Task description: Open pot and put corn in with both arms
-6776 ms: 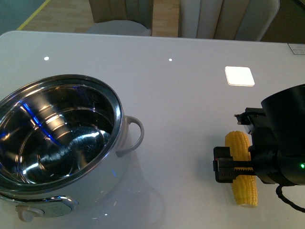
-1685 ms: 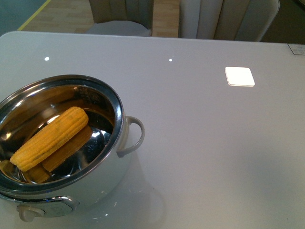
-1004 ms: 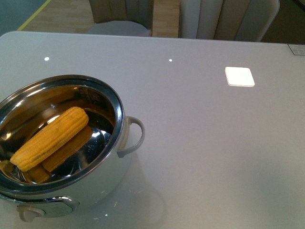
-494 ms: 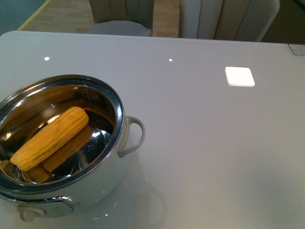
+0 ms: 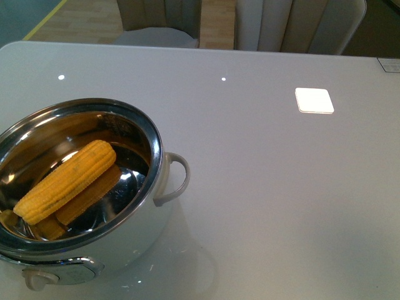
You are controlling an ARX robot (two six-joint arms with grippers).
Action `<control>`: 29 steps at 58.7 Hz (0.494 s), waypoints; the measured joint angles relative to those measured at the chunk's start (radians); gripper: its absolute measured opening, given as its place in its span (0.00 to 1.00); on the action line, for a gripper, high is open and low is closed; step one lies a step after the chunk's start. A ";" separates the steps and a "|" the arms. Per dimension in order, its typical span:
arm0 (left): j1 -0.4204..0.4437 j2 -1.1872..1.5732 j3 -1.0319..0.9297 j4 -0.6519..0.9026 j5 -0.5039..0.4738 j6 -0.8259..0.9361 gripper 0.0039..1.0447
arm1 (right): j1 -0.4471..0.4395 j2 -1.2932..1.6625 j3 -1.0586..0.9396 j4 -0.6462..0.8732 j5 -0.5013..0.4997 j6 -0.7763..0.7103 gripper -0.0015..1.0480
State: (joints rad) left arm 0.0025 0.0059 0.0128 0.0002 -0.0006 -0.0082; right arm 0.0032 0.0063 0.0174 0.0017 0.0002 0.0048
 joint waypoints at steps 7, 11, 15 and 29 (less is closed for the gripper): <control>0.000 0.000 0.000 0.000 0.000 0.000 0.94 | 0.000 0.000 0.000 0.000 0.000 0.000 0.78; 0.000 0.000 0.000 0.000 0.000 0.000 0.94 | 0.000 0.000 0.000 0.000 0.000 0.000 0.89; 0.000 0.000 0.000 0.000 0.000 0.000 0.94 | 0.000 0.000 0.000 0.000 0.000 0.000 0.92; 0.000 0.000 0.000 0.000 0.000 0.000 0.94 | 0.000 0.000 0.000 0.000 0.000 0.000 0.92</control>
State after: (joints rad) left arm 0.0025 0.0059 0.0128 0.0002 -0.0002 -0.0082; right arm 0.0032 0.0063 0.0174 0.0017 0.0002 0.0048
